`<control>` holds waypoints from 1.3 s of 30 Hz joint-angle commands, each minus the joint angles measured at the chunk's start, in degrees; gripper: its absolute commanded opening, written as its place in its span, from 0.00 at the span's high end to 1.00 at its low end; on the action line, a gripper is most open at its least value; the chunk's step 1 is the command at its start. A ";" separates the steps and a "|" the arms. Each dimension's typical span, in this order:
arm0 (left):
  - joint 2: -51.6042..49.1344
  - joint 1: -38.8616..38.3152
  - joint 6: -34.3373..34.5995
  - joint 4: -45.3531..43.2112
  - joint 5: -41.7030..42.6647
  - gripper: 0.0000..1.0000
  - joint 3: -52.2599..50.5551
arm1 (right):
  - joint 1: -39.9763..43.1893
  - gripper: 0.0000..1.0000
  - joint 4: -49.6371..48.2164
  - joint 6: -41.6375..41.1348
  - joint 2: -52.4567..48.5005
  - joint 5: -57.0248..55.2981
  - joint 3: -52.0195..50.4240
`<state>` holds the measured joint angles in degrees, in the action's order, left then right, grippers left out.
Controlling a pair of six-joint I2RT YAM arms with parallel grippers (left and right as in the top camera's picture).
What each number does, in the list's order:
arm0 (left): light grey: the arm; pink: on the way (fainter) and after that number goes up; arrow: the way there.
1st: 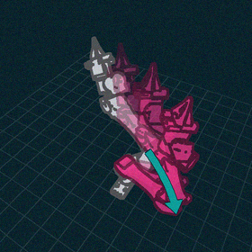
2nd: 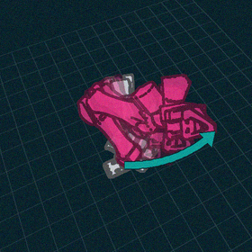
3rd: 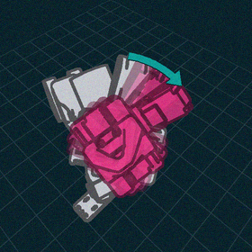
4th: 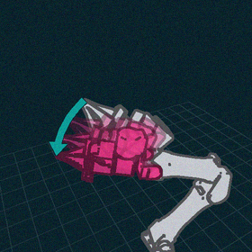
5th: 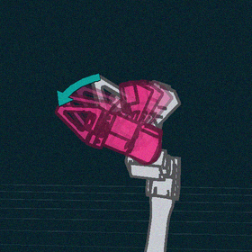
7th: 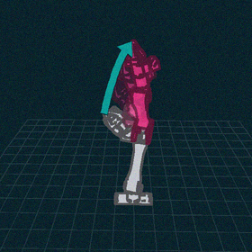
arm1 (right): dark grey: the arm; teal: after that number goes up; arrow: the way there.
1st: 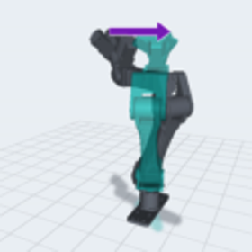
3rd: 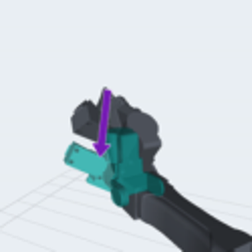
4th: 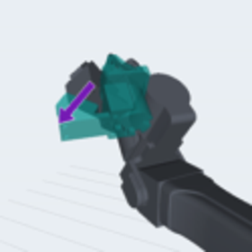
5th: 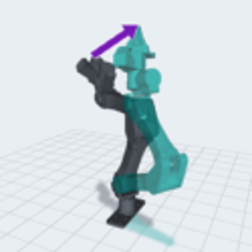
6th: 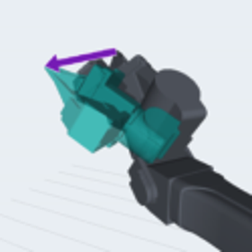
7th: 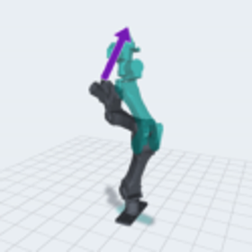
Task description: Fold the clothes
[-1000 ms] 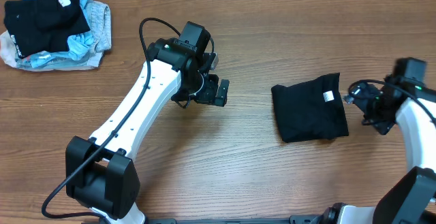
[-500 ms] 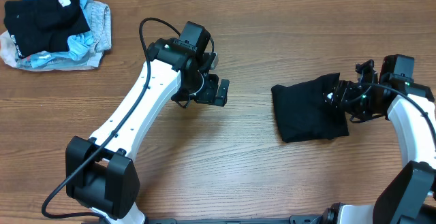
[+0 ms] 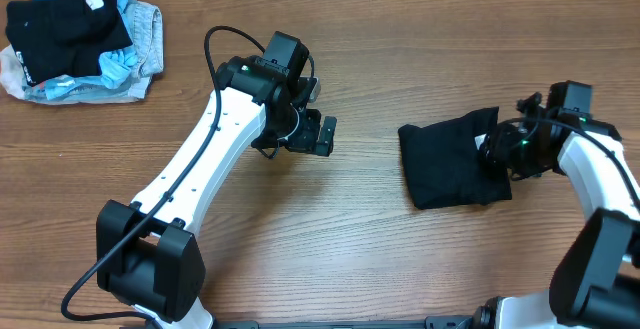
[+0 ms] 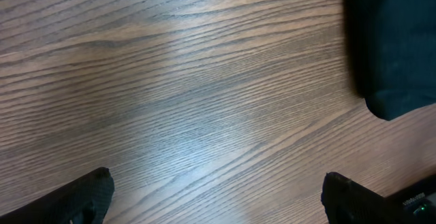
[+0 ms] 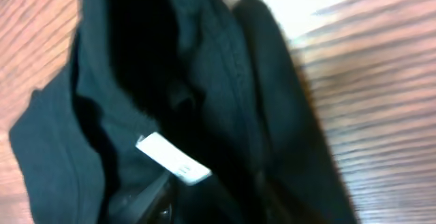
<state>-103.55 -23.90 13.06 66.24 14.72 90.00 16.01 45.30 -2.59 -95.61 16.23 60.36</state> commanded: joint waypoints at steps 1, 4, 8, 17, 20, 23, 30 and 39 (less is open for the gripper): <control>1.66 0.15 -1.55 -0.07 -0.17 0.00 0.92 | -1.25 0.78 -0.74 -0.44 -1.62 0.22 -0.44; 1.66 0.15 -1.57 -0.04 -0.33 0.00 0.92 | -1.25 0.96 -0.61 -4.42 -1.57 -4.11 0.13; 1.66 0.15 -1.99 -0.02 -0.31 0.00 0.92 | -0.11 0.96 4.37 -8.00 -1.53 -10.73 4.55; 1.66 0.15 -2.21 -0.02 -0.31 0.00 0.92 | 1.51 0.96 14.03 -16.61 -1.81 -20.13 10.58; 1.66 0.15 -2.23 0.15 -0.31 0.00 0.92 | 2.16 0.96 12.02 -17.92 -2.36 -22.18 6.95; 1.66 0.15 -2.38 0.17 -0.31 0.00 0.92 | 3.23 0.96 9.49 -20.44 -3.48 -22.45 3.32; 1.66 0.15 -2.86 1.25 -0.33 0.00 0.90 | 8.37 0.76 10.86 -28.09 -4.92 -26.56 2.38; 1.66 0.15 -3.04 0.98 -0.31 0.00 0.90 | 13.81 0.00 17.55 -24.00 -3.96 -19.08 9.16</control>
<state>-103.55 -23.90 11.40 67.33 14.72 90.00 29.17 62.26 -26.98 -100.73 -4.78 65.91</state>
